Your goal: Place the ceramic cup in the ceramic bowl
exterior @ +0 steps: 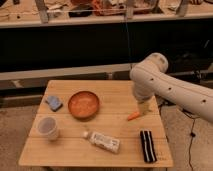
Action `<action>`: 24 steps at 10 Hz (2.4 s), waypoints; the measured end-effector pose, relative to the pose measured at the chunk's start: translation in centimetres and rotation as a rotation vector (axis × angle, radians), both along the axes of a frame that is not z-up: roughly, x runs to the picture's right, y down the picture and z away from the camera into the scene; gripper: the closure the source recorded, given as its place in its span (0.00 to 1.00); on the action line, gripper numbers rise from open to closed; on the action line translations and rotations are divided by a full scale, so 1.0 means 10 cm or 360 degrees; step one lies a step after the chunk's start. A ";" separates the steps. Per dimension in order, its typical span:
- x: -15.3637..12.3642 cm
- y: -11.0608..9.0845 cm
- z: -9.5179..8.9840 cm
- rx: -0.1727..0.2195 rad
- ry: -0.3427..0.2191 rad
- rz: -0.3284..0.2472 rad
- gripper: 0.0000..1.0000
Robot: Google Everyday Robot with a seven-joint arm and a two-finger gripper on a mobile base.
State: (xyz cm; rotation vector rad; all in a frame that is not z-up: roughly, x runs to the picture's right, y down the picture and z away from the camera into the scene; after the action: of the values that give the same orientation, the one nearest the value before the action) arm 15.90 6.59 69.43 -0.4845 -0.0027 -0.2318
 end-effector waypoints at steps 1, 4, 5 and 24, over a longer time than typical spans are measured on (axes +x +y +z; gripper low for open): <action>-0.04 -0.02 0.00 0.0015 -0.0015 -0.0033 0.20; -0.41 -0.13 0.03 0.0056 -0.0069 -0.0133 0.20; -0.52 -0.16 0.04 0.0072 -0.0087 -0.0165 0.20; -2.16 -0.21 0.09 0.0203 -0.0578 -0.0665 0.20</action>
State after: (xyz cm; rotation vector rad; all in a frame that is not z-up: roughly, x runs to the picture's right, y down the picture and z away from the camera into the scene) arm -5.72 4.49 70.37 -0.3063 -0.2419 -0.7236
